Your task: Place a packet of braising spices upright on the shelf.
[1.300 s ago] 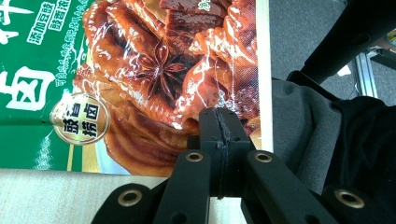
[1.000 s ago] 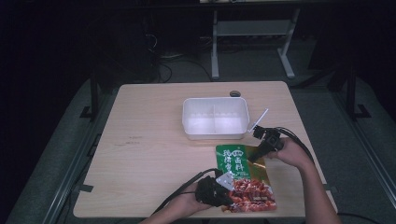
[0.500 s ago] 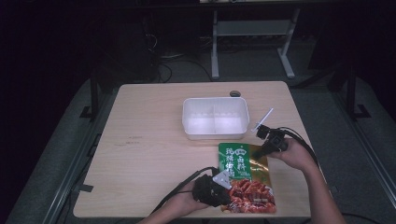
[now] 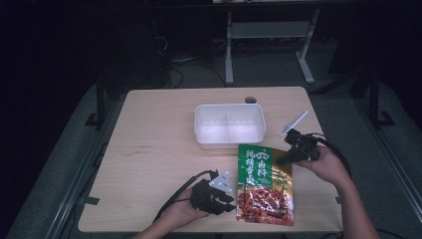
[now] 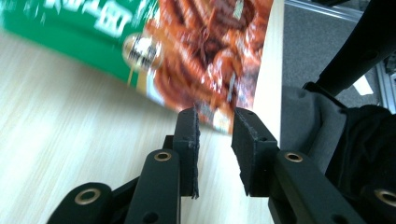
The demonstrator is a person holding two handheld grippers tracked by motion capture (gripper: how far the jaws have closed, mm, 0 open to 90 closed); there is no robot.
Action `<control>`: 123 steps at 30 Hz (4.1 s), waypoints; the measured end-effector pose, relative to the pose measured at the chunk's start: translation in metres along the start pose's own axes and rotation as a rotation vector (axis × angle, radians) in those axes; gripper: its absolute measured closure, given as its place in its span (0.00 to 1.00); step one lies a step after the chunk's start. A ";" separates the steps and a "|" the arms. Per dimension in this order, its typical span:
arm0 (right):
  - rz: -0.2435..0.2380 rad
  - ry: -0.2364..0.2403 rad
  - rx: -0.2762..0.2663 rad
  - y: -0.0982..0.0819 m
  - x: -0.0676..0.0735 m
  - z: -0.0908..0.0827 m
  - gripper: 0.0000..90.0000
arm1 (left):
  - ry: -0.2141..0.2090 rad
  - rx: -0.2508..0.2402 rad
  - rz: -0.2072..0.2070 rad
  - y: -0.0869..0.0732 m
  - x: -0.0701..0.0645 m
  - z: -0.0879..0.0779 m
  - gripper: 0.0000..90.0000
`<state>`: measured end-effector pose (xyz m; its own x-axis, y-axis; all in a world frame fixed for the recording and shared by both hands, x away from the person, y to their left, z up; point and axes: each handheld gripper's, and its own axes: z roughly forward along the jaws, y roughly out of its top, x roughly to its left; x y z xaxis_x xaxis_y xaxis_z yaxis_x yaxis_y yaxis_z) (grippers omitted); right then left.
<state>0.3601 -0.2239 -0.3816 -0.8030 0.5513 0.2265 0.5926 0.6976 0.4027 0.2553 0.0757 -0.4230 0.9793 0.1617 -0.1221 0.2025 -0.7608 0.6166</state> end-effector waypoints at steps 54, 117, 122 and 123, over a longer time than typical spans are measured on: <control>-0.069 -0.061 -0.208 0.004 0.052 -0.096 1.00 | 0.178 -0.066 -0.175 -0.073 0.031 -0.049 0.43; -0.020 -0.231 -0.342 0.144 0.067 -0.115 1.00 | 0.237 -0.067 -0.212 -0.084 0.045 -0.058 0.33; -0.015 -0.232 -0.356 0.155 0.066 -0.109 1.00 | 0.239 -0.072 -0.216 -0.084 0.045 -0.058 0.33; -0.016 -0.235 -0.358 0.158 0.065 -0.107 1.00 | 0.239 -0.072 -0.216 -0.085 0.045 -0.058 0.33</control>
<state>0.3942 -0.1268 -0.2085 -0.7508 0.6600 0.0260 0.4875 0.5271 0.6961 0.2819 0.1838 -0.4354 0.8828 0.4637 -0.0752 0.3959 -0.6481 0.6506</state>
